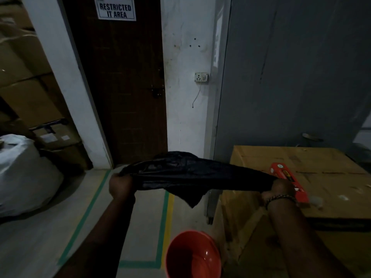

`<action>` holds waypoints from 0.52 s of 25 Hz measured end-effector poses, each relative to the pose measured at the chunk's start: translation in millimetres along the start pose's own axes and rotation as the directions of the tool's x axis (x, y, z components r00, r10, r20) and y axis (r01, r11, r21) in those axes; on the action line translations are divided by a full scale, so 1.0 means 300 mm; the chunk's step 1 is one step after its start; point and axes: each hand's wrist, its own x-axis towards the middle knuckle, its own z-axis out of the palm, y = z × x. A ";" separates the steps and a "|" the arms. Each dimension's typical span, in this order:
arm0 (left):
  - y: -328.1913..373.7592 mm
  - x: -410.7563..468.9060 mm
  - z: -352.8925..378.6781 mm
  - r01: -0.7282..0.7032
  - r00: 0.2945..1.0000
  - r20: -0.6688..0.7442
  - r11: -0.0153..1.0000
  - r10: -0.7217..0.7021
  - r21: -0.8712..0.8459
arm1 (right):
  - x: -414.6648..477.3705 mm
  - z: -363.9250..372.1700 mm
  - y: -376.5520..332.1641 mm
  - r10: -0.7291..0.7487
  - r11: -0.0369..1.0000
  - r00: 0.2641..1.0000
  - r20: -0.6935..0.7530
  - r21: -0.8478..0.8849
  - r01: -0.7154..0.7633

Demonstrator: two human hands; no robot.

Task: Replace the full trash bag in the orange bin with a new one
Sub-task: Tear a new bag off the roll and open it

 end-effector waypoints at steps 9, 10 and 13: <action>0.069 -0.165 0.097 0.374 0.668 0.717 0.923 -0.200 -0.091 | -0.088 0.097 -0.023 -0.068 0.987 0.600 0.797 -0.033 0.157; 0.061 -0.154 0.097 0.324 0.657 0.729 0.945 -0.192 -0.043 | -0.073 0.097 -0.024 -0.079 0.992 0.637 0.767 0.001 0.122; 0.028 -0.147 0.077 0.149 0.697 0.705 0.988 -0.129 0.034 | -0.033 0.047 -0.072 -0.048 0.765 0.789 0.613 0.530 -0.365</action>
